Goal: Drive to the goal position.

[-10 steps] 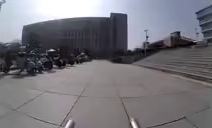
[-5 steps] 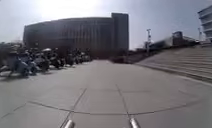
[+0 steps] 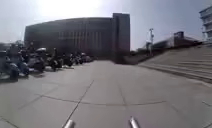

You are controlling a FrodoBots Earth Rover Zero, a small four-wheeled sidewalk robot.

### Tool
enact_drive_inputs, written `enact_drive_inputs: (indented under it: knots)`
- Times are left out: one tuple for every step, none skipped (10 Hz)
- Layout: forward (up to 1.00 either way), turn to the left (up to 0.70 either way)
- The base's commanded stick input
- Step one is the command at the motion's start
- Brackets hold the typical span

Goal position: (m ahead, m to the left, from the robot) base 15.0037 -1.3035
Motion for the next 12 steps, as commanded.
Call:
enact_drive_inputs:
  knots:
    - [1.00,0.00]
    - [1.00,0.00]
    - [1.00,0.00]
    - [1.00,0.00]
    - [1.00,0.00]
    - [1.00,0.00]
    - [1.00,0.00]
    - [1.00,0.00]
    - [1.00,0.00]
    - [1.00,0.00]
    - [1.00,0.00]
    - [1.00,0.00]
